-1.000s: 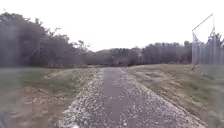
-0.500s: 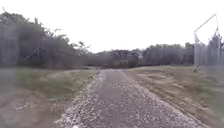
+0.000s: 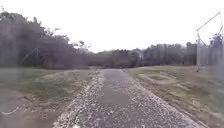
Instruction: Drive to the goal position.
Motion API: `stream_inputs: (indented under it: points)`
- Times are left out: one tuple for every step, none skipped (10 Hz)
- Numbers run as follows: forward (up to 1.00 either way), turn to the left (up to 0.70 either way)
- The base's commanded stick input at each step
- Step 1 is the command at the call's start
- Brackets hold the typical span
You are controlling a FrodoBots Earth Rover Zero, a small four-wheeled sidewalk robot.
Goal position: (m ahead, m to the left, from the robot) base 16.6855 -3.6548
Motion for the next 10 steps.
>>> stream_inputs:
  points:
    - [0.45,-0.27]
    - [0.45,-0.27]
    - [0.45,-0.27]
    - [0.45,-0.23]
    - [0.45,-0.11]
    - [0.45,0.00]
    - [0.45,0.00]
    - [0.45,0.00]
    - [0.45,0.00]
    - [0.45,0.00]
